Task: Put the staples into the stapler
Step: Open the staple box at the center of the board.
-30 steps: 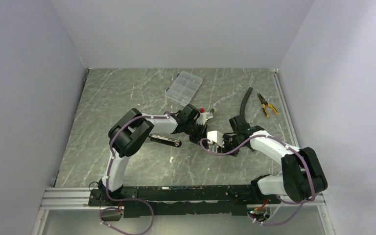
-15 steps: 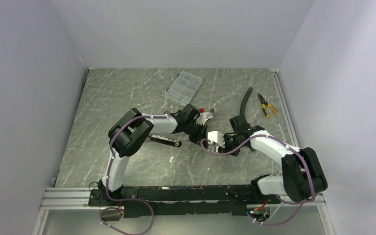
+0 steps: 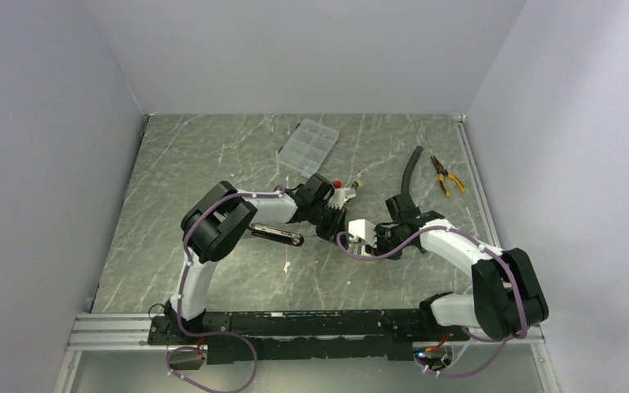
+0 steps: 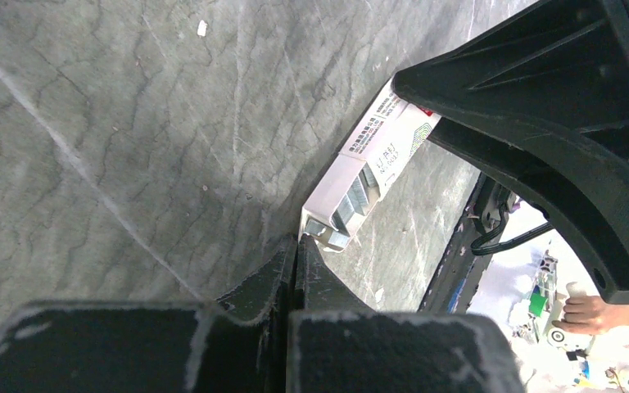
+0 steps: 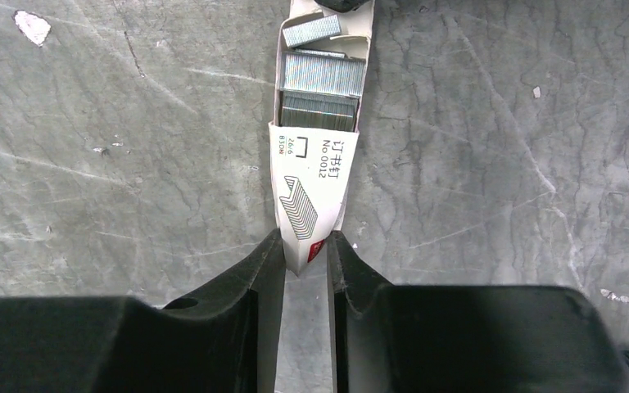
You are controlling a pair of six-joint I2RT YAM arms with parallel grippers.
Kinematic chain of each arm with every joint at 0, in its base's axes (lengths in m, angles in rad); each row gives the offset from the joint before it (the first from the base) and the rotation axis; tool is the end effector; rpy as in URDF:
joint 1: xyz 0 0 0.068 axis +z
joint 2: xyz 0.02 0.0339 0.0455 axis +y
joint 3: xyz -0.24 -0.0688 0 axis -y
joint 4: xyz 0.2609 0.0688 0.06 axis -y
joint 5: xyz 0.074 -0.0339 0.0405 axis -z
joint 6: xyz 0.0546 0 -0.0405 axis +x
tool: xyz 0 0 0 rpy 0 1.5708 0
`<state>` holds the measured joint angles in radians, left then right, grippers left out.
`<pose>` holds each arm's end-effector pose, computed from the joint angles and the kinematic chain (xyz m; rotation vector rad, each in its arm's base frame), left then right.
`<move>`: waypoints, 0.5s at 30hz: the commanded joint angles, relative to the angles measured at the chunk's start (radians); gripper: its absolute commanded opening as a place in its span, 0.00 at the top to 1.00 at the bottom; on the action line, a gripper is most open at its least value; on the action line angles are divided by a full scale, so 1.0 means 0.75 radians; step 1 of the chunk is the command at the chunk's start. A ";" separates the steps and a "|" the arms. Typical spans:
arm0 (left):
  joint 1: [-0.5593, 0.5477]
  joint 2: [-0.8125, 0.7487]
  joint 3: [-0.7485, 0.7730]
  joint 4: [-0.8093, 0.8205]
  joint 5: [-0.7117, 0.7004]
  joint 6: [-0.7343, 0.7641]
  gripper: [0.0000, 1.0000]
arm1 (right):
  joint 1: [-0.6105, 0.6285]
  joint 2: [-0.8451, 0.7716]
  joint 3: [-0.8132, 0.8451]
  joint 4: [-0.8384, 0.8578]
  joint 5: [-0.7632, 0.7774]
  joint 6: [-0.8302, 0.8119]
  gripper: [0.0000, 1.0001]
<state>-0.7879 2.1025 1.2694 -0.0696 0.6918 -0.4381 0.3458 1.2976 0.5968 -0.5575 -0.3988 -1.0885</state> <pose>0.2810 -0.3318 0.0766 0.7956 2.5782 -1.3238 0.2107 0.0984 0.1039 -1.8309 1.9694 0.3525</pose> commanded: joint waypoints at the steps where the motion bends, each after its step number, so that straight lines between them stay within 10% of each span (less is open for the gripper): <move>1: 0.017 -0.015 -0.018 -0.098 -0.101 0.052 0.97 | -0.028 0.023 -0.062 -0.064 0.087 -0.038 0.79; 15: 0.025 -0.026 -0.037 -0.095 -0.113 0.048 0.97 | -0.063 0.010 -0.070 -0.083 0.104 -0.064 0.80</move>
<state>-0.7849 2.0987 1.2655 -0.0696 0.6907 -0.4385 0.3149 1.2888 0.5877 -0.5579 -0.4107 -1.1011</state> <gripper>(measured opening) 0.034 0.209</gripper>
